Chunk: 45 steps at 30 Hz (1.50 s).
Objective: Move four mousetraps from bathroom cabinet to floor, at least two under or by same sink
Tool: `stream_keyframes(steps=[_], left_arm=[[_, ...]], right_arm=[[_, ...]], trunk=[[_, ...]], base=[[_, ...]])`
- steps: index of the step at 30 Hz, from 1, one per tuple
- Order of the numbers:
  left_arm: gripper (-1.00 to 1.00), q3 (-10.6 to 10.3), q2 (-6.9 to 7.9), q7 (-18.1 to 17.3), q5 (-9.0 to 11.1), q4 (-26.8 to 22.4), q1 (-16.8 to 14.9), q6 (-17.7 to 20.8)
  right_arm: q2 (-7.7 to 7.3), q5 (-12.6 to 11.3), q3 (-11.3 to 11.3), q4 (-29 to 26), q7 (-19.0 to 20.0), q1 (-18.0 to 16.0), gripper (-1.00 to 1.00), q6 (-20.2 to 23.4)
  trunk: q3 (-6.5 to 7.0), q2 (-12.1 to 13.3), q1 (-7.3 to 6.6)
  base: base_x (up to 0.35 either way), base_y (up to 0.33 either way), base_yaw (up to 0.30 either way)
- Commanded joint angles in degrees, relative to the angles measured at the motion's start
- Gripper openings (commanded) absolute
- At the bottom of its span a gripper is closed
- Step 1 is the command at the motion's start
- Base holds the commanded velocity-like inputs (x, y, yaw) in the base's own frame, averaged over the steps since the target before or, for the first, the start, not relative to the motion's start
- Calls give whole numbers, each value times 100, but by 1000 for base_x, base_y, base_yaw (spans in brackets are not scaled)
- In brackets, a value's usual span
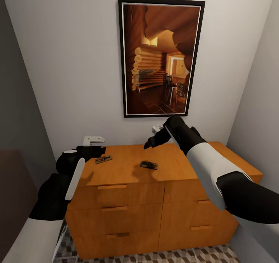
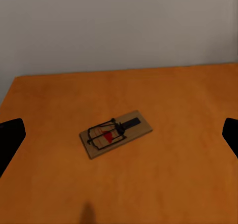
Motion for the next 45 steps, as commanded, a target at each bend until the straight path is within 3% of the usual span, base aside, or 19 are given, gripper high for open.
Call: stream_keyframes(steps=[1,28,38,45], left_arm=[[100,-13,2,59,59,-5,-6,20],[100,-19,-19,57,27,-5,-8,20],[100,-16,-25,57,38,-5,-6,20],[100,-10,-21,57,34,-5,-7,20]], right_arm=[[2,60,7,16,52,-13,100,11],[82,63,19,148,55,-42,100,11],[98,63,10,1052,17,-42,100,11],[97,70,3,1386,27,-42,100,11]], trunk=[[-7,-4,0],[-7,-4,0],[-7,-4,0],[-7,-4,0]], base=[[0,0,0],[78,0,0],[0,0,0],[0,0,0]])
